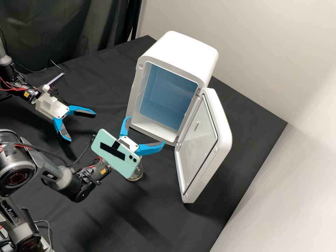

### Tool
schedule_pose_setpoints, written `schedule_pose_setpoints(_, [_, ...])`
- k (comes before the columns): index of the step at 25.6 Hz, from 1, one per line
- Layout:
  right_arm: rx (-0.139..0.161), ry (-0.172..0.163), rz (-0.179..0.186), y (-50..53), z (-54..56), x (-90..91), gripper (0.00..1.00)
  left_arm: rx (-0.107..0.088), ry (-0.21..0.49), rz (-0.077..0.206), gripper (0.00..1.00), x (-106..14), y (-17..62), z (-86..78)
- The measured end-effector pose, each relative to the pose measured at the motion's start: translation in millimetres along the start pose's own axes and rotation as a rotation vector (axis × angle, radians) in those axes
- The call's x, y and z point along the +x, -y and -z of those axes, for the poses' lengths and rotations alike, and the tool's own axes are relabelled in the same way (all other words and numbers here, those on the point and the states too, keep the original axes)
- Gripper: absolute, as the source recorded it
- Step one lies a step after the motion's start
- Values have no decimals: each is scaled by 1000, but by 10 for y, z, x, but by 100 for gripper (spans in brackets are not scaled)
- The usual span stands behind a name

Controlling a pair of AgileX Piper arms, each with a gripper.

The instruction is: Place the flask in the incubator

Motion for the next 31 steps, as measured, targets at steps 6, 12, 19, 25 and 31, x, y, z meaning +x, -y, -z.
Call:
schedule_pose_setpoints(6, [5,-2,27,-12,-28,-203,100,0,0,0,100,0,0,0])
schedule_pose_setpoints(12, [8,36,63,20,-124,-362,100,0,0,0,100,0,0,0])
schedule_pose_setpoints(19, [16,95,90,61,-242,-463,100,0,3,1,100,-13,10,-4])
schedule_pose_setpoints(25, [36,155,121,125,-361,-486,100,-22,5,1,100,-21,14,-7])
schedule_pose_setpoints(31, [4,194,152,202,-440,-445,100,-21,11,1,100,-32,17,-15])
